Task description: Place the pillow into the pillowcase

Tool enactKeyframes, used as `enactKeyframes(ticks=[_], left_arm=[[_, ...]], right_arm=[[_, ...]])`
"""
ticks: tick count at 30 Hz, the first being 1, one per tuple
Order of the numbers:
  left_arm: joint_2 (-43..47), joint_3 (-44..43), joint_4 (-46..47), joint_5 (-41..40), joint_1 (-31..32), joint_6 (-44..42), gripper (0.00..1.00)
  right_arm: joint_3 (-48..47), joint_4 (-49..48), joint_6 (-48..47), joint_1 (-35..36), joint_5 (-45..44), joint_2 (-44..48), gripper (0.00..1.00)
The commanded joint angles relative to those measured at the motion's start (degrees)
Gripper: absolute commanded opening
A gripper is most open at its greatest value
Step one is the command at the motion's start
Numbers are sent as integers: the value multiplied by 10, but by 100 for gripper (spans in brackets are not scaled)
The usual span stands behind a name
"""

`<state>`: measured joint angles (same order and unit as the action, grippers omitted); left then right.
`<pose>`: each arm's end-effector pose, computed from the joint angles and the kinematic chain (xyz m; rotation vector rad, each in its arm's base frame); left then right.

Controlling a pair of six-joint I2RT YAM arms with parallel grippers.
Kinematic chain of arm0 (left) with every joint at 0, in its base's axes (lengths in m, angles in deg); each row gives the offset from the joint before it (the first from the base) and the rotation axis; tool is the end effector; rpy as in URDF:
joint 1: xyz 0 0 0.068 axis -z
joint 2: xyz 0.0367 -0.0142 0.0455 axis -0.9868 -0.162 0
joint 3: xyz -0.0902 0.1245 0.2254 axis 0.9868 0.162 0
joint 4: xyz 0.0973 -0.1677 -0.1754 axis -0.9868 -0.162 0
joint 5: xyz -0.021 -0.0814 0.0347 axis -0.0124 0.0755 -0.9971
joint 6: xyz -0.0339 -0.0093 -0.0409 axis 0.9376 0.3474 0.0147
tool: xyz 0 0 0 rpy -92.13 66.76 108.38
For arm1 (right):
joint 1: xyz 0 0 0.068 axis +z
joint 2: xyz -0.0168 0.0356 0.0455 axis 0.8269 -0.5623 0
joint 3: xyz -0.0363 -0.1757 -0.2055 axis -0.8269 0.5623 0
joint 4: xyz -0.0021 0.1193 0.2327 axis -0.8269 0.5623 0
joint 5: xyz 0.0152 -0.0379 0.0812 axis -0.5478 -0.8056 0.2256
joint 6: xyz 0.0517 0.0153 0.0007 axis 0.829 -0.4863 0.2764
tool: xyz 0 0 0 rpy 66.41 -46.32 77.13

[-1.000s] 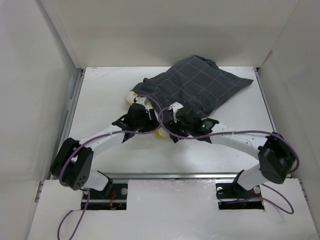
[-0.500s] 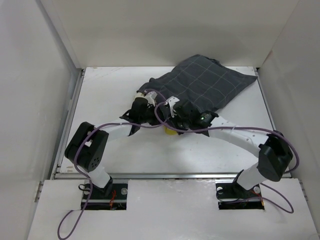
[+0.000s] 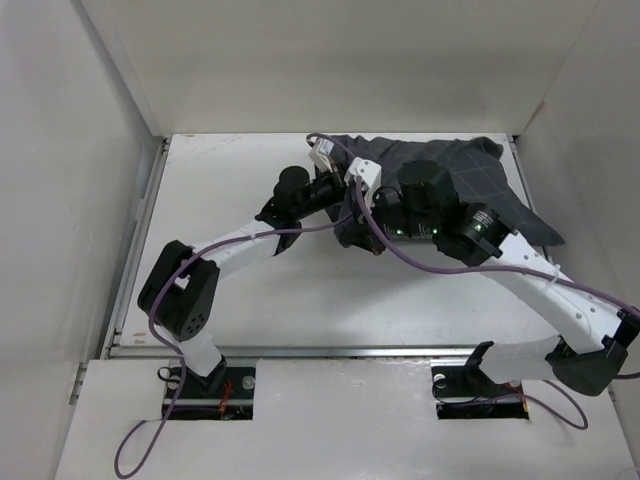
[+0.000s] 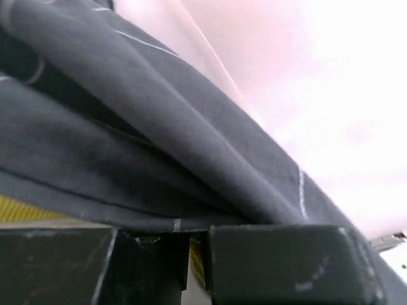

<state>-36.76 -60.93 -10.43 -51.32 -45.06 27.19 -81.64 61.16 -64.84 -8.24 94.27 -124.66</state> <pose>0.3042 -0.2383 0.3077 0.3050 1.5822 -1.4807 0.1733 0.2082 0.4213 -1.1054 1.8129 0.8505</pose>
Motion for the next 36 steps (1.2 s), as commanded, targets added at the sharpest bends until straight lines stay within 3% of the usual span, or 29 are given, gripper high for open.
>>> enactKeyframes(ticks=[1, 2, 3, 5, 6, 7, 9, 10, 12, 15, 19, 23, 28, 31, 33, 36], left_arm=[[-47, 0, 25, -4, 14, 14, 0], [-47, 9, 16, 1, 14, 20, 0], [-53, 19, 10, 17, 14, 20, 0], [-38, 62, -14, 17, 0, 5, 46], [-26, 78, -26, 17, 0, -1, 76], [-12, 91, -42, -3, -10, -7, 100], [43, 112, -125, -36, -24, -47, 100], [63, 112, -167, -107, -24, -62, 100], [114, 104, -272, -178, -24, -89, 100], [156, 96, -321, -252, -46, -103, 100], [143, 57, -326, -248, -70, -130, 100], [83, -26, -365, -234, -76, -166, 100], [13, -71, -348, -144, -106, -171, 96], [-36, -98, -342, -107, -120, -171, 83], [-76, -120, -342, -81, -135, -171, 61], [-122, -144, -333, -37, -142, -171, 46]], right_arm=[[-22, -35, -3, 14, 82, 9, 3], [-22, -35, -3, 7, 75, 9, 3], [-6, -35, 3, 7, 67, 9, 23], [12, -28, 14, 0, 54, 9, 56], [32, -28, 14, -15, 47, 9, 76], [40, -20, 20, -21, 47, 9, 82], [58, -20, 33, -42, 18, 14, 89], [63, -20, 39, -52, 6, 14, 98], [69, -20, 60, -83, -31, 31, 100], [75, -20, 107, -124, -97, 37, 100], [69, -14, 164, -204, -259, -7, 100], [-54, 15, 156, -211, -357, -134, 100], [-221, 42, 129, -216, -390, -342, 100], [-353, 81, 110, -216, -344, -430, 95], [-404, 99, 80, -216, -333, -504, 91], [-474, 138, 66, -216, -333, -569, 74]])
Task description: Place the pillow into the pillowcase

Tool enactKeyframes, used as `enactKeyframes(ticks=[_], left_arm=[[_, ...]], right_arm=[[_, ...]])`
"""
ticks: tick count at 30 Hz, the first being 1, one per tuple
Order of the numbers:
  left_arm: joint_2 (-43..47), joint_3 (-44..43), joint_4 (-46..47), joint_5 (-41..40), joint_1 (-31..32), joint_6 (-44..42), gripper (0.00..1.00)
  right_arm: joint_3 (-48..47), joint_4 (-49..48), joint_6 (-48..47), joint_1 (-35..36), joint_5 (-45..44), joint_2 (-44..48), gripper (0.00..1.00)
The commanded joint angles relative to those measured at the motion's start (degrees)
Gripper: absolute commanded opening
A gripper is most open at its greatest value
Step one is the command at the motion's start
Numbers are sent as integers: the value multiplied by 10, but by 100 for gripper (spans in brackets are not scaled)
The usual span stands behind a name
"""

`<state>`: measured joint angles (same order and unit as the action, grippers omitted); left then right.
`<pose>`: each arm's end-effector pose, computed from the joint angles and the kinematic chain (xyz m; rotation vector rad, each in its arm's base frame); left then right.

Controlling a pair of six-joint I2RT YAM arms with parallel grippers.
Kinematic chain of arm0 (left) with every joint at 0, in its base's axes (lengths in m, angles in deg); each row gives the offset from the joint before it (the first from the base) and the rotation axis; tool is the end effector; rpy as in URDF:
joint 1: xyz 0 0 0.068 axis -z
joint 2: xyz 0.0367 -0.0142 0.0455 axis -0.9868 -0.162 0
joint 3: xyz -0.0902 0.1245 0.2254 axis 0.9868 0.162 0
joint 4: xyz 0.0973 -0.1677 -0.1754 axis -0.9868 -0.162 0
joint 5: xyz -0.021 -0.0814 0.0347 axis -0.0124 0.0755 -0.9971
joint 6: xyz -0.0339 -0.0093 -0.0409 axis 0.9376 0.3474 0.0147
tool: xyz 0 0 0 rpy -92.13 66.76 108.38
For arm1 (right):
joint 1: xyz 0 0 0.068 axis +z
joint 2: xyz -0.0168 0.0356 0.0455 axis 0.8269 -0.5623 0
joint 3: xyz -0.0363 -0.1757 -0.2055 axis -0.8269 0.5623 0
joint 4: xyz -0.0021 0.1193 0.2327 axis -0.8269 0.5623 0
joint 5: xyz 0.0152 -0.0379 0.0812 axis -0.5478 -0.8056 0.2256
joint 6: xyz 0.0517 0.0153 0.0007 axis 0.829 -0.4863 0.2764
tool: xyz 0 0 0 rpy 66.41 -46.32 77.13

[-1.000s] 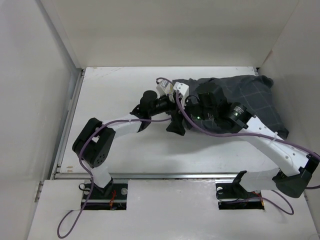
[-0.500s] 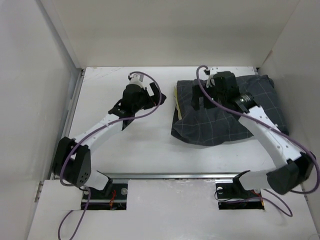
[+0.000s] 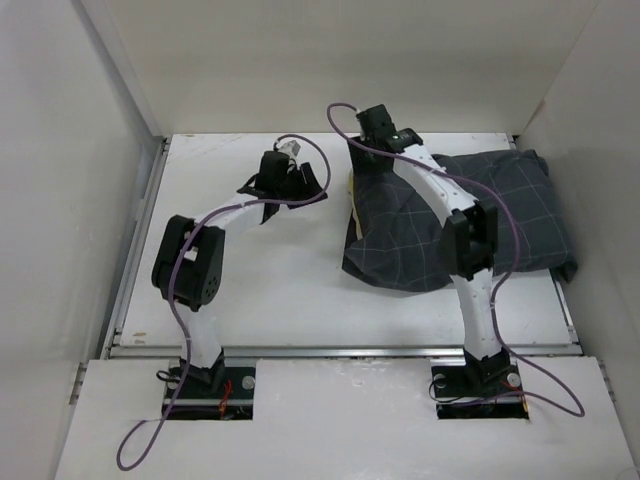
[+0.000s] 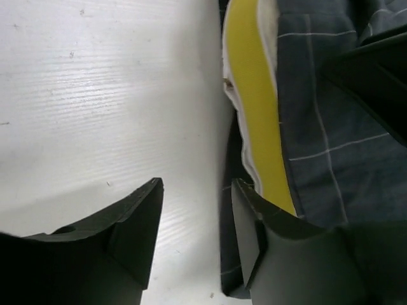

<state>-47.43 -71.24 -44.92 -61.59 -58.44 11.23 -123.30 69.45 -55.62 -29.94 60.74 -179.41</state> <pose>0.3913 -0.1715 0.2334 0.0569 2.1074 -0.8719 0.4561 0.2122 0.2880 -0.2962 2.3729 -0.0033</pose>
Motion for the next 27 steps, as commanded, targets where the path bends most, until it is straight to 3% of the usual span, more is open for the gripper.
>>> enactKeyframes(ticks=[1, 2, 4, 5, 6, 10, 11, 18, 25, 27], left_arm=[[-23, -46, 12, 65, -8, -11, 43], [-31, -46, 19, 72, -13, -11, 35], [-49, -51, 25, 79, -13, -11, 35], [-56, -51, 32, 85, -18, -11, 32], [-63, -58, 32, 104, -18, -11, 27], [-100, -64, 43, 127, -24, -11, 26], [-100, -64, 52, 135, -24, -17, 26], [-123, -44, 112, 178, -24, -5, 24], [-92, 27, 213, 212, -24, 39, 22], [-84, 27, 222, 203, -24, 46, 40]], right_arm=[[-63, 55, -26, 1, 2, -28, 57], [-70, 55, -32, 1, 11, -34, 31], [-80, 55, -38, 1, 29, -40, 17], [-90, 55, -38, 6, 55, -40, 0], [-90, 50, -49, 6, 72, -46, 0], [-125, 29, -74, 35, 178, -46, 0], [-133, 29, -74, 46, 247, -46, 0], [-185, -20, -82, 72, 502, -11, 0], [-162, -66, -54, 72, 584, 9, 0], [-153, -66, -33, 72, 594, -14, 5]])
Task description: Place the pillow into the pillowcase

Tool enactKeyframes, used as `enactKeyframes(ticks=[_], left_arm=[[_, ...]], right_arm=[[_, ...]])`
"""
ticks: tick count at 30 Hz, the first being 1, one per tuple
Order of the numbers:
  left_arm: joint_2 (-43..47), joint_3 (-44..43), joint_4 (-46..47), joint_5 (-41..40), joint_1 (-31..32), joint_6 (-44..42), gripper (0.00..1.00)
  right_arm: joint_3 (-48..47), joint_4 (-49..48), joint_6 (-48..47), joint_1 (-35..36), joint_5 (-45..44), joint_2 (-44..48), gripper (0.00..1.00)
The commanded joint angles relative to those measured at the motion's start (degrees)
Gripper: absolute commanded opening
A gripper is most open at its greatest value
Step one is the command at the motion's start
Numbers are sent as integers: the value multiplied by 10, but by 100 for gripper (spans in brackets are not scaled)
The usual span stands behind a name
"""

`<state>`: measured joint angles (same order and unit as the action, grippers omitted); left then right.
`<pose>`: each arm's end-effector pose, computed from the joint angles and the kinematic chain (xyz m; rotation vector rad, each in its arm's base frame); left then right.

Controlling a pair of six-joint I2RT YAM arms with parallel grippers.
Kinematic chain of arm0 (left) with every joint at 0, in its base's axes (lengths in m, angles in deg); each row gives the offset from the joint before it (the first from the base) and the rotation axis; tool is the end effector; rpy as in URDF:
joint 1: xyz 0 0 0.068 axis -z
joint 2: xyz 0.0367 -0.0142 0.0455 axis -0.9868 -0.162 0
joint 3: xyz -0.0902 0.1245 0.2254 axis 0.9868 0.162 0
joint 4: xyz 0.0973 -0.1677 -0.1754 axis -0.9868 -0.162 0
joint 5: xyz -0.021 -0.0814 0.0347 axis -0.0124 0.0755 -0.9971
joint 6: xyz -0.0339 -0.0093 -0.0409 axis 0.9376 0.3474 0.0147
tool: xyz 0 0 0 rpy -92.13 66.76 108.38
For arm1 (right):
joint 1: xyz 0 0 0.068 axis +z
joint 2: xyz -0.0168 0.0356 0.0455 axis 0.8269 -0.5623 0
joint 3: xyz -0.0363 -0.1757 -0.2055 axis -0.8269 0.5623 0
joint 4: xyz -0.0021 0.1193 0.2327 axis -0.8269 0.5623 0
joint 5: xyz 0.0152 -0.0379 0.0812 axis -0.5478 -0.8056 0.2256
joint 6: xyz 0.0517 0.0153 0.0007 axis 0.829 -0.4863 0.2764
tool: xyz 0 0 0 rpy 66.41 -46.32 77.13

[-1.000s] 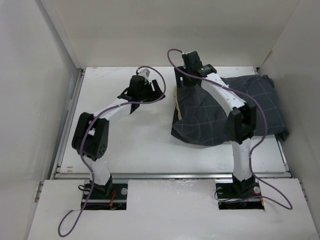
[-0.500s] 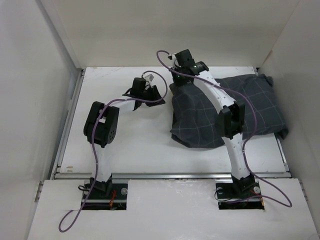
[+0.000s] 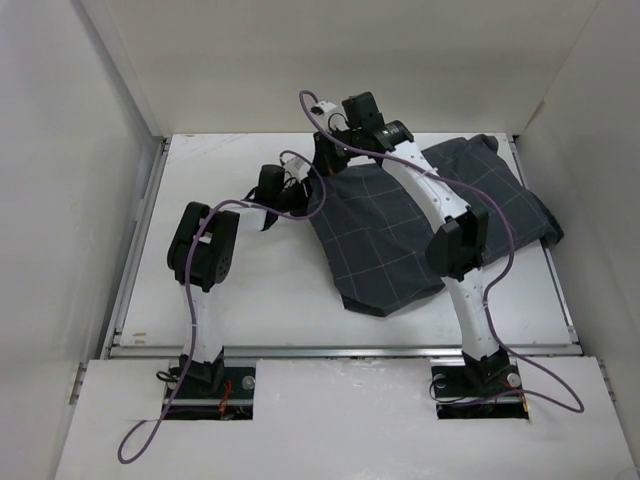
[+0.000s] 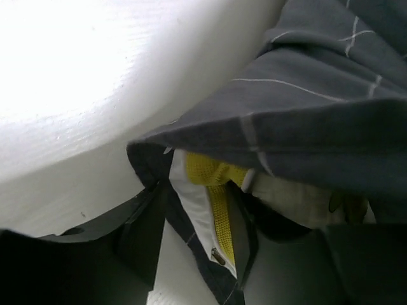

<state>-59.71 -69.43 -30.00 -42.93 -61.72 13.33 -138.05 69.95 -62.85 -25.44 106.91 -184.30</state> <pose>0.4159 -0.1650 0.1607 0.1894 2.1094 -1.1824 0.4358 0.2779 0.3309 -0.9118 2.0968 0.9329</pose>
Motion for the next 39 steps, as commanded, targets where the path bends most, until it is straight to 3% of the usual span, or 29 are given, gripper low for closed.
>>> enactKeyframes(ticks=[1, 2, 3, 5, 6, 9, 10, 12, 15, 22, 32, 34, 35, 36, 39], left_arm=[[44, 9, 54, 8, 3, 30, 40], [44, 9, 43, 8, -3, 30, 40], [51, 18, 32, 3, -12, 30, 40], [82, 72, 14, -10, -51, 57, 39], [98, 95, 14, -16, -69, 62, 35], [171, 180, -6, -50, -124, 69, 34], [188, 190, -20, -82, -130, 59, 34], [227, 190, -71, -106, -130, 42, 36], [267, 184, -86, -106, -105, 12, 49], [311, 196, -57, -101, 4, -19, 100], [147, 73, -17, -67, 63, 6, 100], [125, 51, -5, -62, 70, 11, 52], [106, 41, -5, -50, 71, 18, 12], [100, 27, -5, -50, 71, 24, 0], [127, 45, 0, -91, 33, 30, 0]], right_arm=[[-5, -64, 39, 27, 133, 27, 12], [-13, -53, 39, 27, 118, 20, 21], [-13, -27, 39, 27, 97, 14, 38], [-13, -11, 39, 27, 43, 26, 50], [14, -11, 39, 27, -13, 37, 67], [63, -16, 39, 27, -86, 92, 91], [75, -16, 34, 22, -94, 107, 94], [102, -21, 34, 15, -114, 150, 97], [175, -26, 71, -6, -153, 212, 98], [457, -131, 122, -58, -257, 403, 98], [618, -108, 151, -100, -367, 575, 99], [631, -103, 151, -108, -390, 593, 99], [640, -95, 151, -117, -396, 606, 99], [640, -95, 151, -117, -404, 611, 99], [646, -81, 151, -122, -437, 630, 99]])
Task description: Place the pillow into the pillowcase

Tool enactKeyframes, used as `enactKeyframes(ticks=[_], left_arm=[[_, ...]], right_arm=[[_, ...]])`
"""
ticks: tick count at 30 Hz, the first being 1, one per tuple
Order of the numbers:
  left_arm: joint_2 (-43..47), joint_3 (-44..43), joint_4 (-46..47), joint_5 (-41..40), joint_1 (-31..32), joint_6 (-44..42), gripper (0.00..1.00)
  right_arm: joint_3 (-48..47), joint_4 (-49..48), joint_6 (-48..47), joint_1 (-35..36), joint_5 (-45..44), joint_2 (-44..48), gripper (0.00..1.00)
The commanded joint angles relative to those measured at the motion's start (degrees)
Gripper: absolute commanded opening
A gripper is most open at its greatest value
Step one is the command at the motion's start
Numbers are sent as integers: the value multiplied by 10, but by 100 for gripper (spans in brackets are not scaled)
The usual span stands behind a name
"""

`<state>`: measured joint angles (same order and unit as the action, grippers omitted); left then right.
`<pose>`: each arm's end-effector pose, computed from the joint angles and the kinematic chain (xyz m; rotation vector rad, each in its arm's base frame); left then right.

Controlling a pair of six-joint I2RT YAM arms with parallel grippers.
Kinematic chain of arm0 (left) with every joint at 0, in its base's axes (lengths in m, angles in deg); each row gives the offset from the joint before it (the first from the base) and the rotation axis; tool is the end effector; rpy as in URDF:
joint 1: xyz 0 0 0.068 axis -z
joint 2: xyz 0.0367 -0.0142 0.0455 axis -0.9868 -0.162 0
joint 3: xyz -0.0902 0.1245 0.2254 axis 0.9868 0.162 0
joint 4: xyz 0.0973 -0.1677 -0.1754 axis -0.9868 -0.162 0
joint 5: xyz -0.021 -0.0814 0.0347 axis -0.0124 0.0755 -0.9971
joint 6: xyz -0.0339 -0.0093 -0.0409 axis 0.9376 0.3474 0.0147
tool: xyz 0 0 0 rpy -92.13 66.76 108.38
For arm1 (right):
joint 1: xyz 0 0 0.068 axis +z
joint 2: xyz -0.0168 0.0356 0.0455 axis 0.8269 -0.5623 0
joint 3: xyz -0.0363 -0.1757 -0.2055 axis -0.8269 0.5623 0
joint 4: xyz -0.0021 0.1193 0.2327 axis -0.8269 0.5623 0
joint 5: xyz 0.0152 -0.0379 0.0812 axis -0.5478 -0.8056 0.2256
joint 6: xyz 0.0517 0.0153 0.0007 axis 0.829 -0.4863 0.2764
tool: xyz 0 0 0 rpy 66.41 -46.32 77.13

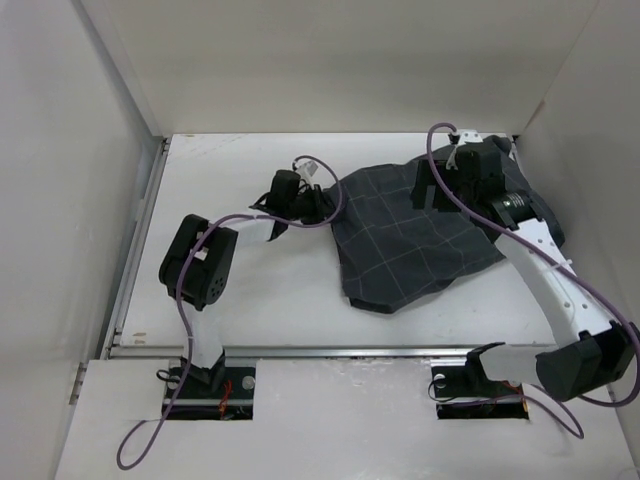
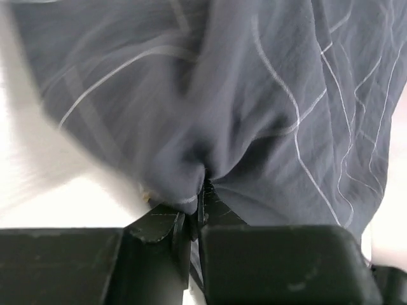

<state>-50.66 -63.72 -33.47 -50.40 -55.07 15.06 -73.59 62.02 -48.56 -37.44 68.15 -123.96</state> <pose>0.3704 -0.1964 0.1886 0.1889 2.1344 -1.1391 0.2598 0.0827 0.3757 -0.0334 2.1939 0.2147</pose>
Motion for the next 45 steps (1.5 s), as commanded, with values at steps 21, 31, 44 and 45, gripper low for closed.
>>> enactKeyframes(ticks=[21, 31, 44, 45], left_arm=[[79, -247, -324, -267, -322, -91, 100], [200, -84, -303, -226, -322, -80, 100], [322, 232, -228, -274, -333, 39, 100], [312, 238, -208, -252, -333, 39, 93]], right_arm=[[-33, -20, 19, -8, -76, -28, 99], [-13, -102, 30, -8, -30, -70, 99], [73, -145, 37, -13, 50, -102, 99], [83, -154, 37, -13, 50, -102, 99]])
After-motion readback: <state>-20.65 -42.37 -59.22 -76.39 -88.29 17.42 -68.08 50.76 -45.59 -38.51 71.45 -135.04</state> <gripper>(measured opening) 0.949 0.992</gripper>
